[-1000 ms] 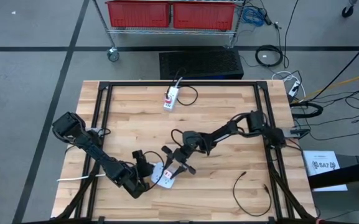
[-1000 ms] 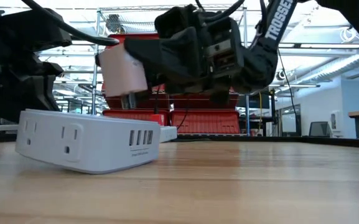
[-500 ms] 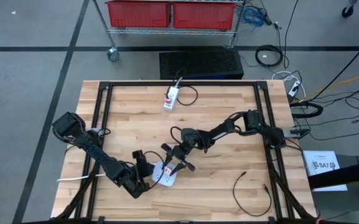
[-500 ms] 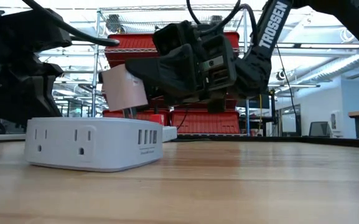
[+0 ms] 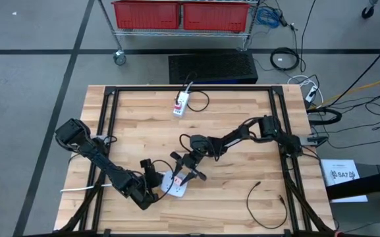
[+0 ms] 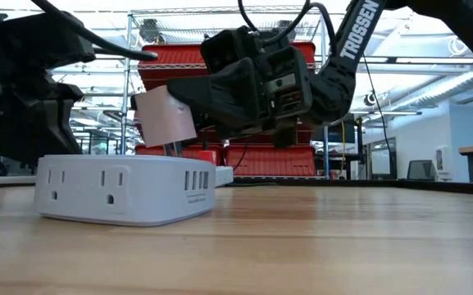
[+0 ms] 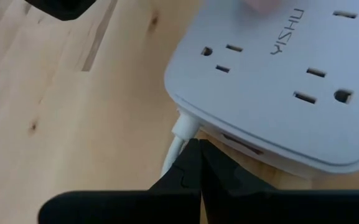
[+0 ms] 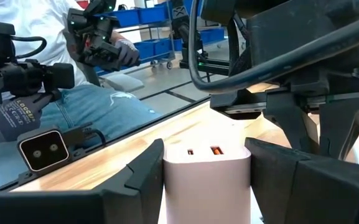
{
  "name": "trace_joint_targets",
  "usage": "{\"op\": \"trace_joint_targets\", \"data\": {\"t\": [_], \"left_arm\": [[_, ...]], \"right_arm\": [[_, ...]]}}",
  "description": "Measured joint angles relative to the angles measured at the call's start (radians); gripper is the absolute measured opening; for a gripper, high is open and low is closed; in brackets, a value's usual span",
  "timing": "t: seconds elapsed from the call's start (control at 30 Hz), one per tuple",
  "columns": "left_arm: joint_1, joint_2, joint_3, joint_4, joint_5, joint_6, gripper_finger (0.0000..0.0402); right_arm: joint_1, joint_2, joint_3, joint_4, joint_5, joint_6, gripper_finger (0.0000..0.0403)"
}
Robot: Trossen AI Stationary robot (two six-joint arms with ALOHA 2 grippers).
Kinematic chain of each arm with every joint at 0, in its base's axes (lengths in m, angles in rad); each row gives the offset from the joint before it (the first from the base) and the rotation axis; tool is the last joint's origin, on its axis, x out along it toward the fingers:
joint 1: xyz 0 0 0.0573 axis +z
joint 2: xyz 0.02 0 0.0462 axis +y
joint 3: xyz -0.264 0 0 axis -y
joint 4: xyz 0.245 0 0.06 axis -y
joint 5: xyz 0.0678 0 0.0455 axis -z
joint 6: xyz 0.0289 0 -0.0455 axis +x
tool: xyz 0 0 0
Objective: Insert USB
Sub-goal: Insert the light pink charger adapter into the bottom white outlet extension
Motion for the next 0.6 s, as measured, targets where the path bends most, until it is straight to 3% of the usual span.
{"op": "trace_joint_targets", "data": {"t": [0.6], "left_arm": [[0.0,0.0,0.0,0.001,0.022,0.0,0.0]], "right_arm": [[-0.028,0.003,-0.002,-0.009,-0.082,0.037,0.0163]]}}
